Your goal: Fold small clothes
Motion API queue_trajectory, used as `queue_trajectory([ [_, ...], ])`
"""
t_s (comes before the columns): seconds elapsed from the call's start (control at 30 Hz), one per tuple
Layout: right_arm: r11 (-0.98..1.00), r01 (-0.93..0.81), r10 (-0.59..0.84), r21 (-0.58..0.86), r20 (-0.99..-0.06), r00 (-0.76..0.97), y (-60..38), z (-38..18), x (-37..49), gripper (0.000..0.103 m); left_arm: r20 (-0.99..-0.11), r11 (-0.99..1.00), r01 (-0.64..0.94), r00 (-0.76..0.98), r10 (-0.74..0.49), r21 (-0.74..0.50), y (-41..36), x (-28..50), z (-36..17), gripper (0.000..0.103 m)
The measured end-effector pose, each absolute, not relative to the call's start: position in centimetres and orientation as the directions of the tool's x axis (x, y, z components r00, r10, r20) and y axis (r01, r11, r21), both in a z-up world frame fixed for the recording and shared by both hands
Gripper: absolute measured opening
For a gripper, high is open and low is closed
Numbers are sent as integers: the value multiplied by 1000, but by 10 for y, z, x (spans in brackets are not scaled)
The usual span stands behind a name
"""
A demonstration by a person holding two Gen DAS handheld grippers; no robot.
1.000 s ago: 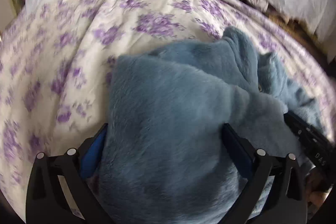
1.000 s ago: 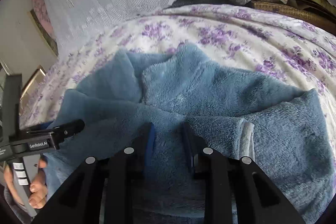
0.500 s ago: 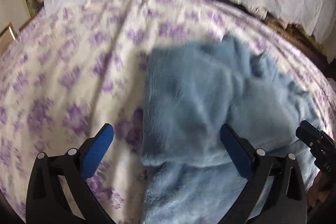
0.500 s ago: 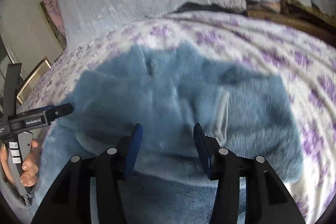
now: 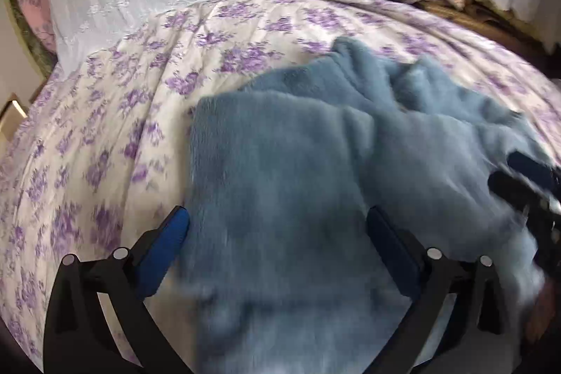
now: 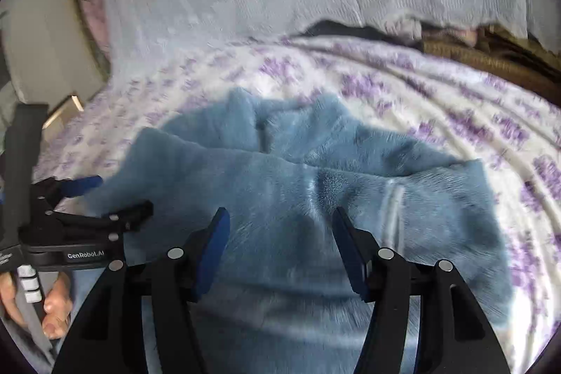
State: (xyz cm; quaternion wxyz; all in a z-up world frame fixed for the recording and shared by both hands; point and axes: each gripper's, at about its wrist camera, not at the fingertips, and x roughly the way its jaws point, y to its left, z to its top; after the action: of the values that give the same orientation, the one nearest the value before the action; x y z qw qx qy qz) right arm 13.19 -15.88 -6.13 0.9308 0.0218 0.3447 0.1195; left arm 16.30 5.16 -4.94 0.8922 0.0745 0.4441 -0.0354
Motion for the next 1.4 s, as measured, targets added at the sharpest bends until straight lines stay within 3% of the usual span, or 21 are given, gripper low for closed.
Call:
queue_trajectory([
  [0.1,974,-204,213,98,-702,679,-162,-85,127,72,-801,978,149,598,27,144,54,151,-60,99],
  [0.2,969,-202,244,145,-712,659,-170,-89,133,73,-860,990,141,505,-71,1,70,168,-76,99],
  [0.33,966,-166,258,200,-661,705,-189,-75,105,73,-841,987,69,518,-159,-144,103,151,-65,99],
  [0.47,960,-156,276,234,-683,676,-201,-84,81,74,-846,988,81,512,-153,-129,114,118,-69,99],
  [0.63,954,-154,295,257,-718,631,-202,-97,80,77,-856,993,118,513,-63,-3,101,103,-77,99],
  [0.8,955,-146,283,257,-655,701,-214,-78,40,78,-848,989,109,509,-145,-103,121,71,-76,99],
  [0.93,955,-112,275,273,-685,674,-232,-93,23,80,-845,978,162,496,-198,-134,127,43,-80,99],
  [1.13,946,-116,292,301,-645,706,-247,-89,-8,80,-823,955,204,488,-291,-217,135,20,-80,99],
  [1.4,883,-83,387,462,-616,686,-284,-108,-47,80,-783,914,264,475,-401,-308,140,-4,-76,99],
])
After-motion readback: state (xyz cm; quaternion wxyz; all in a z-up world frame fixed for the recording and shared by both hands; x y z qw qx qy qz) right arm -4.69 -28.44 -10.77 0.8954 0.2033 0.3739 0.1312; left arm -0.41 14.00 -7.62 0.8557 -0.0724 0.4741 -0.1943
